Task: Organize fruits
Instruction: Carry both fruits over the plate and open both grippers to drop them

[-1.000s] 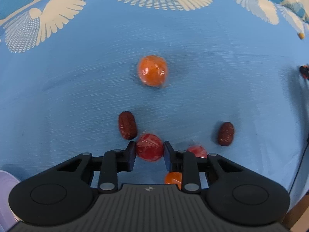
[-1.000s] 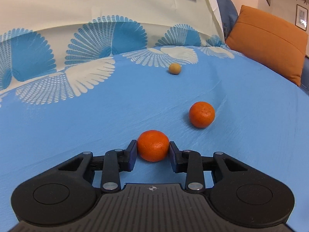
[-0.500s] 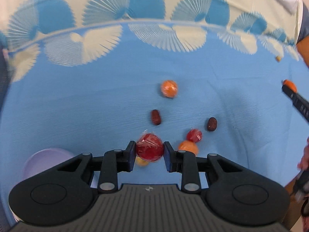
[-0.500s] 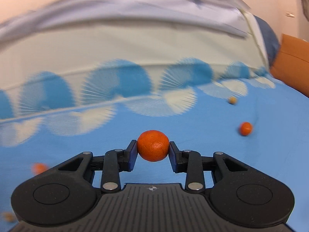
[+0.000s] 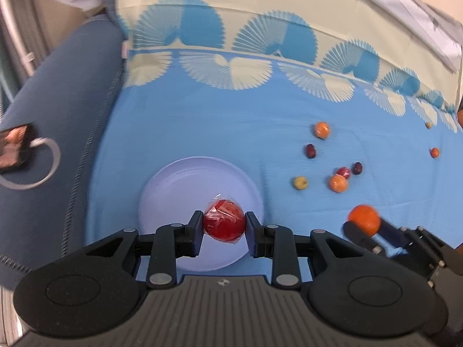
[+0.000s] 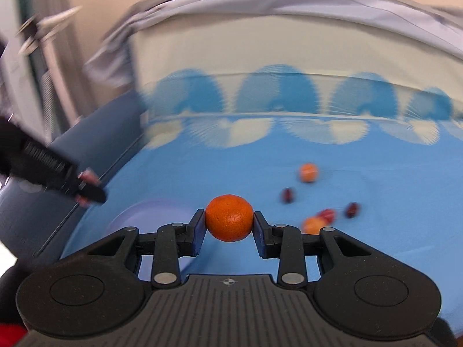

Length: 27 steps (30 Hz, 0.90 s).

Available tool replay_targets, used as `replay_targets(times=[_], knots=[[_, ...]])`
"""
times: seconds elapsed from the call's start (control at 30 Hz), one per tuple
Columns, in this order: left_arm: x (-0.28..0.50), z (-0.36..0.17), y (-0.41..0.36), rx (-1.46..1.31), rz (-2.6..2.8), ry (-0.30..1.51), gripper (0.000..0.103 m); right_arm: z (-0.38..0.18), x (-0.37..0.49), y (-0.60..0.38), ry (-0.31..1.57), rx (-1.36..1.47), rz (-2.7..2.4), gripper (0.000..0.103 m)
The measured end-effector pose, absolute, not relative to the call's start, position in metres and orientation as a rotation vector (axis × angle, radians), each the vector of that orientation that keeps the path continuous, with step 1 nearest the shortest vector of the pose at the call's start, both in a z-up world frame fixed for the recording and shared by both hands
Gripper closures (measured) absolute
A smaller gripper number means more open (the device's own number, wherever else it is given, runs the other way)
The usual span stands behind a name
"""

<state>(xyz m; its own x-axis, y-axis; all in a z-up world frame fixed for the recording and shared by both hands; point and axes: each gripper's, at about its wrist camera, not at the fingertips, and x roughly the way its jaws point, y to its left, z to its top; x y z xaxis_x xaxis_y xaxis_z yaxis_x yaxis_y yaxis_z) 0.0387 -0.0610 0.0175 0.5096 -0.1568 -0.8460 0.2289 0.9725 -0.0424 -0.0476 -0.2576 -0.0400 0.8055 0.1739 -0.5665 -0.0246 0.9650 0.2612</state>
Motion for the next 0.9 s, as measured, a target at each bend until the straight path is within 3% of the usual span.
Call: replay_targets(times=[0.4, 0.9], knots=[[0.012, 0.025, 0.017, -0.024, -0.209, 0.945, 0.07, -0.004, -0.062, -0.164, 0.645, 0.085, 0.25, 0.067], [0.029, 0.009, 0.024, -0.029, -0.2, 0.956, 0.07, -0.011, -0.04, -0.151, 0.718, 0.054, 0.255, 0.067]])
